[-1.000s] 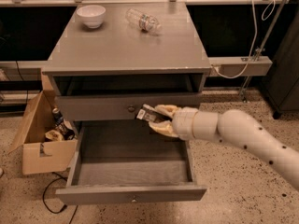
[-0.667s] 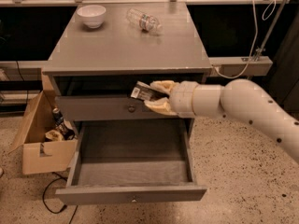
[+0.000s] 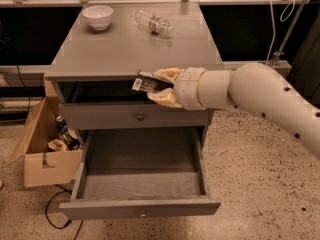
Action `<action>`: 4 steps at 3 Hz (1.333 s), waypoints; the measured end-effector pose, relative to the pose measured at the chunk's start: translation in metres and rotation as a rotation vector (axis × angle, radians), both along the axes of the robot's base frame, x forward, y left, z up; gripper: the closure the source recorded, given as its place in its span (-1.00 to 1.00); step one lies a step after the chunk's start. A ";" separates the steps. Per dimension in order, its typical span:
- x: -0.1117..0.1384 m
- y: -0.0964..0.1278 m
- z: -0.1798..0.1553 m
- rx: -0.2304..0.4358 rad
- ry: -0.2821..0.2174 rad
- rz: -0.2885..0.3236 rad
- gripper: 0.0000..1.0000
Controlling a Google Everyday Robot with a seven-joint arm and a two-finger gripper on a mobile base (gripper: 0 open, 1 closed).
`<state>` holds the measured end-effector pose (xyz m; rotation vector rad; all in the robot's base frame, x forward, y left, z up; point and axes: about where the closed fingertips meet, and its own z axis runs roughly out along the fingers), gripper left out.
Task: Pick rxbar chocolate from middle drawer and place on counter
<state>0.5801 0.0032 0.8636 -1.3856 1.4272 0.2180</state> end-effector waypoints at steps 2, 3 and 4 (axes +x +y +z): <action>0.052 -0.016 0.015 0.067 -0.058 -0.056 1.00; 0.110 -0.030 0.048 0.086 -0.120 -0.140 1.00; 0.165 -0.050 0.065 0.120 -0.128 -0.270 1.00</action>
Offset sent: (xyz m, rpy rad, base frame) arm 0.1319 -0.0466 0.0593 0.1435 -0.1563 -0.1455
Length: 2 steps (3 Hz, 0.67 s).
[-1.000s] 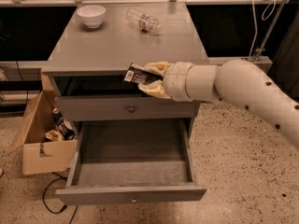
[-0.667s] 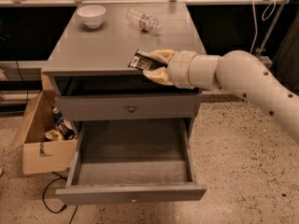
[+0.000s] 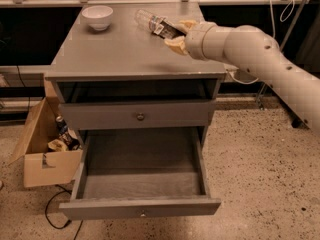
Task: Pick rxbar chocolate from middle drawer and place on counter
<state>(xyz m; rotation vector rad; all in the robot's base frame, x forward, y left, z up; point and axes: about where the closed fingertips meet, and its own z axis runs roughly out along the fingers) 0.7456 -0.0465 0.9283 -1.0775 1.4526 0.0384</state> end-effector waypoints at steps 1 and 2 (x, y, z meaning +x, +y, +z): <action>0.045 -0.018 -0.002 0.057 0.063 -0.097 1.00; 0.078 -0.031 -0.020 0.110 0.174 -0.164 1.00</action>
Offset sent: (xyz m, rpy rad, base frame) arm 0.1155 -0.0528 -0.0534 0.1687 0.3640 -0.2519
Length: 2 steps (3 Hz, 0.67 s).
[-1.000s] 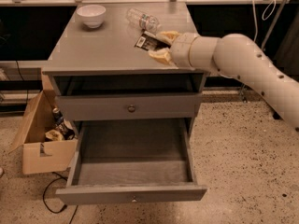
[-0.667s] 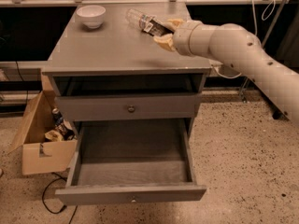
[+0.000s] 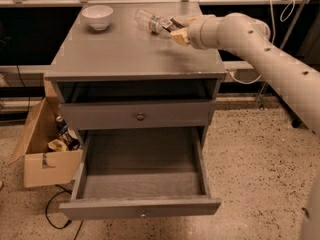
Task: Pick rxbar chocolate from middle drawer and place on counter
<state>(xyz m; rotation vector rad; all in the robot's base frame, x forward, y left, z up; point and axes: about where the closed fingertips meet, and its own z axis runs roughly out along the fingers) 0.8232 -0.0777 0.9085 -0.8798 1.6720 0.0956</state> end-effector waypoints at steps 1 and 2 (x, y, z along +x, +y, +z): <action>0.021 -0.006 -0.026 0.031 0.124 -0.029 1.00; 0.023 -0.007 -0.029 0.032 0.145 -0.032 0.71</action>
Offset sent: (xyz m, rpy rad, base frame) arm 0.0206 -0.0056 -0.0257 0.0312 0.1237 -0.0293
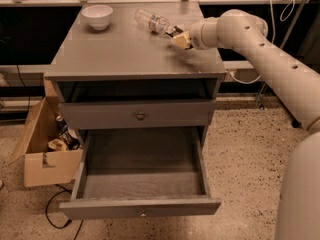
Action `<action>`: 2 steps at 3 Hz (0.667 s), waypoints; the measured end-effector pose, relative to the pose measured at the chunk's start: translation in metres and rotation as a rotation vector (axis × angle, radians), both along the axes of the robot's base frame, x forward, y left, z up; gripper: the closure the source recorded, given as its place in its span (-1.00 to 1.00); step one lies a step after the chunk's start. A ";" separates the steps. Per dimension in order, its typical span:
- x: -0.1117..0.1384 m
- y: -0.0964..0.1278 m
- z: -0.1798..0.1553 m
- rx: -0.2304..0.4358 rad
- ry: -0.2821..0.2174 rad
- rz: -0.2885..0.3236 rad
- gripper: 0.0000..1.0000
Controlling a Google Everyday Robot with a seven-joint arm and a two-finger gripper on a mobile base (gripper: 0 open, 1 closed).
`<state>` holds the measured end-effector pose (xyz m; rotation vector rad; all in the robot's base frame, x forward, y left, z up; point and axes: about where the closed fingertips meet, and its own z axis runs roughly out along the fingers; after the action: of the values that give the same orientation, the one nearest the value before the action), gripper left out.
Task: Pick rxbar chocolate from middle drawer and place on counter
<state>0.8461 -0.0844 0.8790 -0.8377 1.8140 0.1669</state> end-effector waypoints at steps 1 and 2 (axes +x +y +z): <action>0.000 0.000 0.000 0.000 0.000 0.000 0.26; -0.004 0.006 0.000 0.014 -0.006 0.023 -0.22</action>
Offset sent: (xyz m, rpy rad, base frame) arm -0.0106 0.0100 0.0034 0.0344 -0.0222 0.0510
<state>0.8423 -0.0782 0.8786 -0.8486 1.7963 0.1908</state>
